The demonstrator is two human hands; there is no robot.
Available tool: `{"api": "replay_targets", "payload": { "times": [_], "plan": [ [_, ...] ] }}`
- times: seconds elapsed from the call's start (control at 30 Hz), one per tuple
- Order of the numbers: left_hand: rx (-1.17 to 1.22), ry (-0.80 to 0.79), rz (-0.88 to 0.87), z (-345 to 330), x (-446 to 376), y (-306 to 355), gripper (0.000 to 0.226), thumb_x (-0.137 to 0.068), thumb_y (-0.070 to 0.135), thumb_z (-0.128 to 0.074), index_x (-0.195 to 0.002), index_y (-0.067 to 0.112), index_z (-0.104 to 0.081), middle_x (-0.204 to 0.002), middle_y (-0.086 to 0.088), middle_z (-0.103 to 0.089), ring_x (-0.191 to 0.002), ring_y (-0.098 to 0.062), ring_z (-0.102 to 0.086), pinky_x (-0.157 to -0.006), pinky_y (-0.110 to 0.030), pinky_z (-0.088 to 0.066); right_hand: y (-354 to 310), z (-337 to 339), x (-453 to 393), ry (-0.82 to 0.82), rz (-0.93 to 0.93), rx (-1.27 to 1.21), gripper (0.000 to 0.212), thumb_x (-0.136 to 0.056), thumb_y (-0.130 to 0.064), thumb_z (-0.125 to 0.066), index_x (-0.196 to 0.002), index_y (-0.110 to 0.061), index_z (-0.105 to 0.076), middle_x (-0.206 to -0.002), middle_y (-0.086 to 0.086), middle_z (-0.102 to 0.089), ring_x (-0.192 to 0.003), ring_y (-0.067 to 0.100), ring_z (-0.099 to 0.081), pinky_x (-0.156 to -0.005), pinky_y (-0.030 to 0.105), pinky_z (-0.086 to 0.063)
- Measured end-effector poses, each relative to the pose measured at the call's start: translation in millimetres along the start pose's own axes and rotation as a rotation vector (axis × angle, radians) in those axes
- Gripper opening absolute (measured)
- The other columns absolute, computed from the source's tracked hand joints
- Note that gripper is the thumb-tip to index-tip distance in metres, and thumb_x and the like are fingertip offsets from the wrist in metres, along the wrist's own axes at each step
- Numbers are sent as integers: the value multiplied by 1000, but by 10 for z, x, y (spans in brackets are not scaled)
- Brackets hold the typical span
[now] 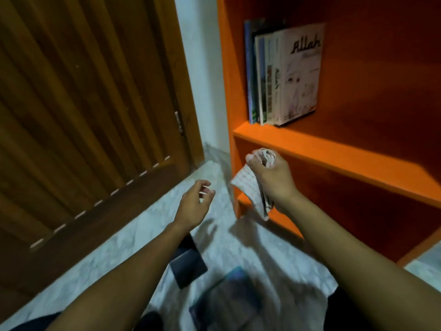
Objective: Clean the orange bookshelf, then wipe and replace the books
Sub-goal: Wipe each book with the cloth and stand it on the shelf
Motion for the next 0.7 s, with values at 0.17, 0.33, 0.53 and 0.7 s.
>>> {"api": "replay_targets", "payload": {
  "times": [0.17, 0.33, 0.53, 0.7],
  "plan": [
    [-15, -210, 309, -267, 665, -1035, 35, -94, 36, -64, -123, 21, -50, -105, -5, -60, -84, -15, -61, -62, -15, -45, 526, -292, 224, -115, -145, 48, 13, -92, -28, -69, -99, -20, -63, -91, -1, -67, -83, 16, -63, -76, 32, -50],
    [-222, -452, 407, -846, 1346, -1820, 46, -91, 34, -68, -129, 11, -54, -125, -12, -60, -108, -23, -60, -89, -30, -50, 747, -434, 340, -163, -193, 82, 9, -95, -21, -65, -91, -14, -61, -82, 0, -60, -77, 15, -57, -72, 30, -46],
    [-510, -640, 519, -1303, 1849, -2239, 77, -91, 49, -58, -155, 27, -20, -154, -10, -32, -140, -37, -33, -111, -50, -35, 631, -491, 284, -195, -130, 118, 31, -95, -24, -65, -105, 5, -59, -100, 29, -63, -84, 30, -65, -75, 39, -52],
    [-714, -641, 488, -1459, 2014, -2213, 63, -94, 42, -52, -148, 26, -25, -141, -9, -42, -126, -35, -44, -102, -48, -39, 695, -432, 265, -180, -188, 106, 17, -94, -28, -66, -100, -12, -64, -101, 18, -69, -95, 33, -69, -88, 57, -55]
  ]
}}
Point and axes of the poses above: each hand's wrist, its own x-axis away from the middle knuckle, its own z-axis out of the back of the hand, y = z × x, the point moved 5 cm from there along -x, towards the middle knuckle
